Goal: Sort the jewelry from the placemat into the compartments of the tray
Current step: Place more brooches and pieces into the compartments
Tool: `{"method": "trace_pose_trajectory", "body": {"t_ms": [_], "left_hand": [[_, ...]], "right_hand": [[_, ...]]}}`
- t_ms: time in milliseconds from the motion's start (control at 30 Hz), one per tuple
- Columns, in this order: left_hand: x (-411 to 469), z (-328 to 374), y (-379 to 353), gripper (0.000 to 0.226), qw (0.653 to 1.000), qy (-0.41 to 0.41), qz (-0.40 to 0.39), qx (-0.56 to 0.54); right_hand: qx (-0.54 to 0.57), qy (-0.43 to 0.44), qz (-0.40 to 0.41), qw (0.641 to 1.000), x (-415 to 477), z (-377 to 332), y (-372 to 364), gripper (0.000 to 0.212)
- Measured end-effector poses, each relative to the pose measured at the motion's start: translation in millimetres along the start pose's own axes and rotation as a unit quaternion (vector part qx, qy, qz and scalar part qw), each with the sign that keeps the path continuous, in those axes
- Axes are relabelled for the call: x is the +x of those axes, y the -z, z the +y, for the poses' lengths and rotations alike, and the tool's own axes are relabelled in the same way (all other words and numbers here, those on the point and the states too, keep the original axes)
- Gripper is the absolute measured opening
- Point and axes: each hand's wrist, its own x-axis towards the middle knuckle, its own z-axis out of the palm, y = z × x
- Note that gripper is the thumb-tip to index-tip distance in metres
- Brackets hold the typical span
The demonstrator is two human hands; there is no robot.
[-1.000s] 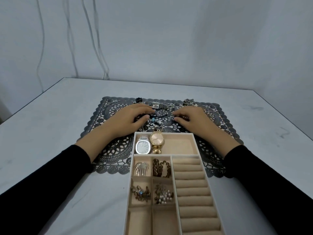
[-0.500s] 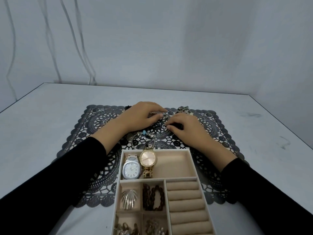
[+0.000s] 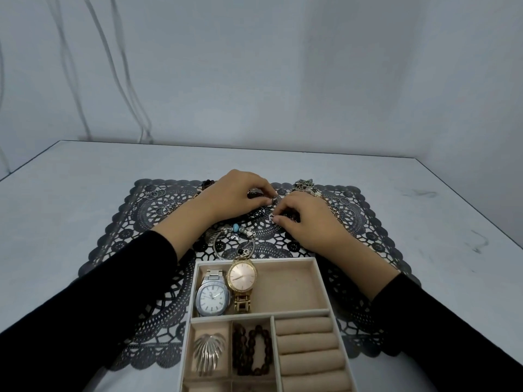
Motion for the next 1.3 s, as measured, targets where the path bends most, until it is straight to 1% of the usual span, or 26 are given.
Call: {"method": "trace_pose_trajectory", "body": {"t_ms": [100, 233, 367, 500, 633, 833, 933, 1033, 1300], "left_hand": [[-1, -1, -1, 0.016, 1.000, 0.007, 0.008, -0.003], [-2, -2, -1, 0.012, 1.000, 0.007, 0.020, 0.002], [-4, 1, 0, 0.008, 0.999, 0.005, 0.036, -0.007], [-7, 10, 1, 0.008, 0.997, 0.009, 0.074, -0.032], [-15, 21, 3, 0.006, 0.986, 0.040, 0.115, -0.115], [-35, 39, 11, 0.007, 0.961, 0.077, 0.156, -0.216], [-50, 49, 19, 0.008, 0.947, 0.088, 0.181, -0.251], [-67, 61, 28, 0.008, 0.937, 0.096, 0.191, -0.277], [-118, 87, 45, 0.014, 0.932, 0.112, 0.195, -0.285]], "right_hand": [[0.010, -0.012, -0.009, 1.000, 0, -2, 2, 0.007], [0.042, -0.020, 0.002, 0.999, -2, -1, 2, 0.007], [0.069, -0.019, 0.008, 0.997, -2, 1, 4, 0.012], [0.103, -0.033, 0.039, 0.993, -5, 0, 6, 0.011], [0.207, -0.066, 0.076, 0.973, -8, -6, 15, 0.004], [0.333, -0.119, 0.106, 0.929, -16, -17, 28, 0.008], [0.375, -0.126, 0.109, 0.912, -22, -29, 35, 0.009], [0.404, -0.116, 0.102, 0.902, -30, -41, 39, 0.011], [0.414, -0.089, 0.073, 0.903, -57, -65, 45, 0.017]]}}
